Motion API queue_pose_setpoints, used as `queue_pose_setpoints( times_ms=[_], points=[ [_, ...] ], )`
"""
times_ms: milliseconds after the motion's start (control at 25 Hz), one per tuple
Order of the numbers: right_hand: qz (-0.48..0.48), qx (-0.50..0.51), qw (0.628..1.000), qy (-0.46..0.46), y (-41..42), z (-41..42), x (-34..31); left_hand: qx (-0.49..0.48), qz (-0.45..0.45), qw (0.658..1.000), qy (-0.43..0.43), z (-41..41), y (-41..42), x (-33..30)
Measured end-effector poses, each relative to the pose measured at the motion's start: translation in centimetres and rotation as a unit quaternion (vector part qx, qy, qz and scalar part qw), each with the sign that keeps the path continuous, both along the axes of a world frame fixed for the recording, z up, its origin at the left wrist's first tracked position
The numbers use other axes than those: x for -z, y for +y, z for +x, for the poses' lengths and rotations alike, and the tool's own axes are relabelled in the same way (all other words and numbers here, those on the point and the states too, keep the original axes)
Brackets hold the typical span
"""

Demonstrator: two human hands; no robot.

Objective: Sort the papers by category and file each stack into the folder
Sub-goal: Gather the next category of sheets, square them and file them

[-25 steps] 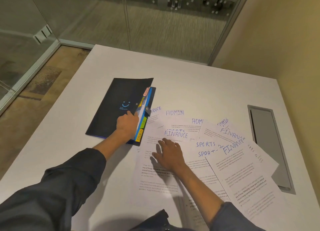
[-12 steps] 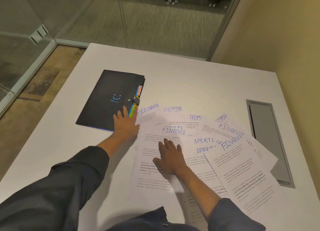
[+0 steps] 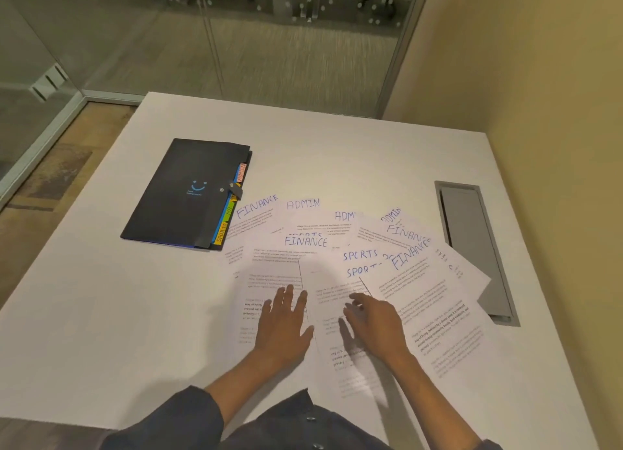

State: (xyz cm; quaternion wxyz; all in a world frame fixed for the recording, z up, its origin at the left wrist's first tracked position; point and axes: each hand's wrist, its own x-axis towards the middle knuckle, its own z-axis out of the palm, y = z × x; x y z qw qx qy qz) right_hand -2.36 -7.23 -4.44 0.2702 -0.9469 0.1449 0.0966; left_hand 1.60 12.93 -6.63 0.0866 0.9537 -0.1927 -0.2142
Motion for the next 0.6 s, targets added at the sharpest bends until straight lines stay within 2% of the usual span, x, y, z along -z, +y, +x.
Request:
queue_pose_setpoints(
  times_ms=[120,280,480,600],
  points=[
    [-0.02,0.062,0.998,0.007,-3.2,-3.2,-0.4,-0.003,0.001,1.0,0.017,-2.7,-1.8,0.7],
    [-0.113,0.03,0.992,0.052,-7.3,-6.4,0.1,-0.027,0.027,0.999,0.02,-4.0,-4.1,1.7],
    [-0.066,-0.012,0.987,0.147,-11.7,-8.7,1.1,-0.064,0.057,0.996,0.023,-4.8,-5.4,2.3],
    [-0.077,-0.042,0.989,0.12,-13.7,-9.4,1.1,-0.082,0.033,0.996,0.023,-5.2,-5.6,2.1]
  ],
)
